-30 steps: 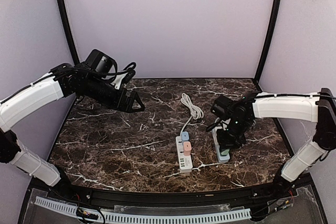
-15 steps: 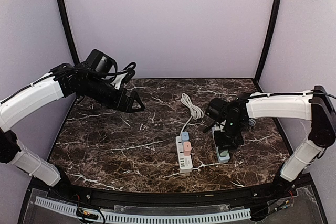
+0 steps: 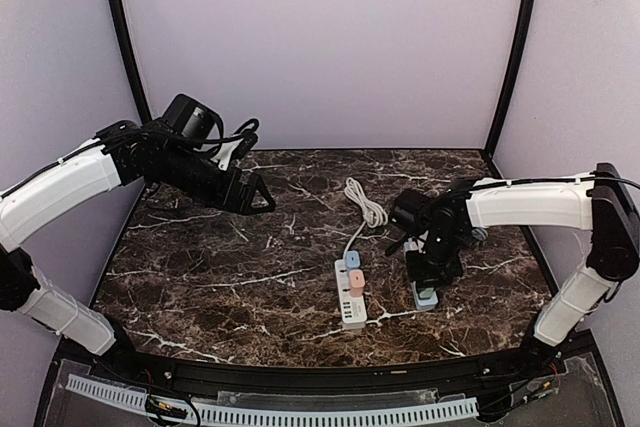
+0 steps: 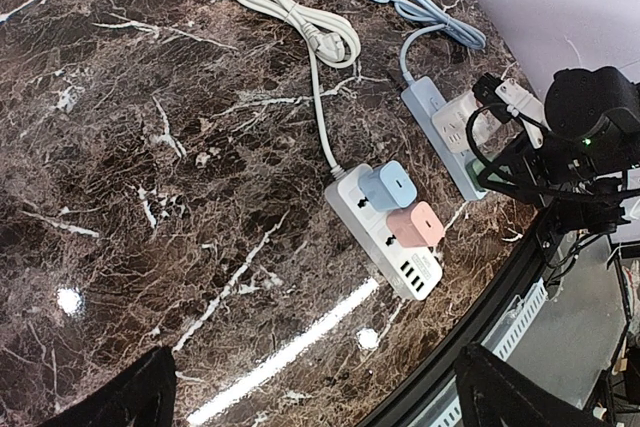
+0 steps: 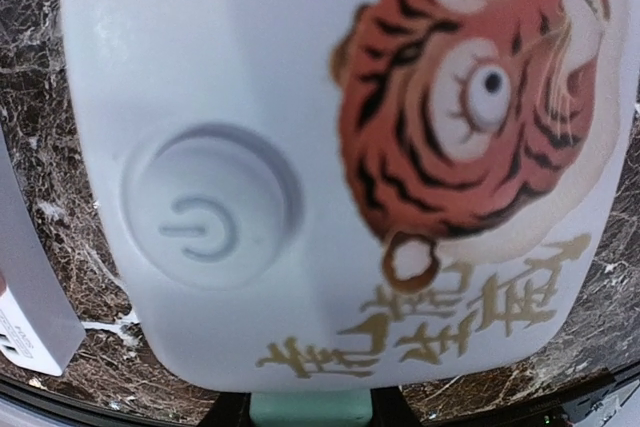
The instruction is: Insert the plug
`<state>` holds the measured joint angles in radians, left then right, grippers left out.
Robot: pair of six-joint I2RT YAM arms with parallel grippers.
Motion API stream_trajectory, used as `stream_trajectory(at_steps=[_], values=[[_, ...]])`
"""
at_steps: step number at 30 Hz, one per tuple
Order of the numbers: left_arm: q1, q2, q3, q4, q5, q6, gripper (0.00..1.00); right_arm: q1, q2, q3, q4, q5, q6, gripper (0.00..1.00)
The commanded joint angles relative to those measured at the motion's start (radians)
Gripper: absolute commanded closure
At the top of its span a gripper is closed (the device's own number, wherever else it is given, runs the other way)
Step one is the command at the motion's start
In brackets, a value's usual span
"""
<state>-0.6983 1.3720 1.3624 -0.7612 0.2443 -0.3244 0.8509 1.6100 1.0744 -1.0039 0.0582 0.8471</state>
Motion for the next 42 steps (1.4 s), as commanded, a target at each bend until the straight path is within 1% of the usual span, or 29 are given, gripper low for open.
stream_trajectory(at_steps=[1, 5, 10, 21, 30, 31, 32, 37, 39, 40, 42], values=[[0.003, -0.030, 0.000, -0.045, -0.009, 0.010, 0.01, 0.022, 0.052, -0.106, 0.090, -0.078, 0.015, 1.00], [0.003, -0.028, 0.000, -0.045, -0.005, 0.010, 0.01, 0.022, 0.046, -0.176, 0.156, -0.108, 0.025, 1.00], [0.003, -0.025, 0.001, -0.044, -0.006, 0.009, 0.01, 0.022, 0.044, -0.218, 0.179, -0.119, 0.028, 1.00], [0.003, -0.020, 0.007, -0.050, -0.011, 0.010, 0.01, 0.022, 0.090, -0.139, 0.124, -0.103, 0.005, 1.00], [0.003, -0.021, 0.008, -0.049, -0.014, 0.012, 0.01, 0.022, 0.042, -0.112, 0.092, -0.103, 0.002, 1.00], [0.003, -0.021, 0.008, -0.048, -0.014, 0.011, 0.01, 0.022, 0.032, -0.117, 0.096, -0.107, 0.003, 0.97], [0.003, -0.021, 0.008, -0.047, -0.014, 0.009, 0.01, 0.022, 0.024, -0.119, 0.098, -0.108, 0.006, 0.95], [0.003, -0.020, 0.006, -0.035, -0.010, -0.004, 0.01, 0.021, -0.002, -0.119, 0.082, -0.112, 0.014, 0.92], [0.003, -0.021, 0.002, -0.028, -0.009, -0.013, 0.01, 0.022, -0.012, -0.115, 0.075, -0.113, 0.011, 0.88], [0.003, -0.021, 0.000, -0.024, -0.008, -0.015, 0.01, 0.022, -0.016, -0.111, 0.071, -0.113, 0.008, 0.84], [0.003, -0.022, -0.002, -0.018, -0.010, -0.023, 0.01, 0.019, -0.028, -0.102, 0.063, -0.116, 0.000, 0.69]])
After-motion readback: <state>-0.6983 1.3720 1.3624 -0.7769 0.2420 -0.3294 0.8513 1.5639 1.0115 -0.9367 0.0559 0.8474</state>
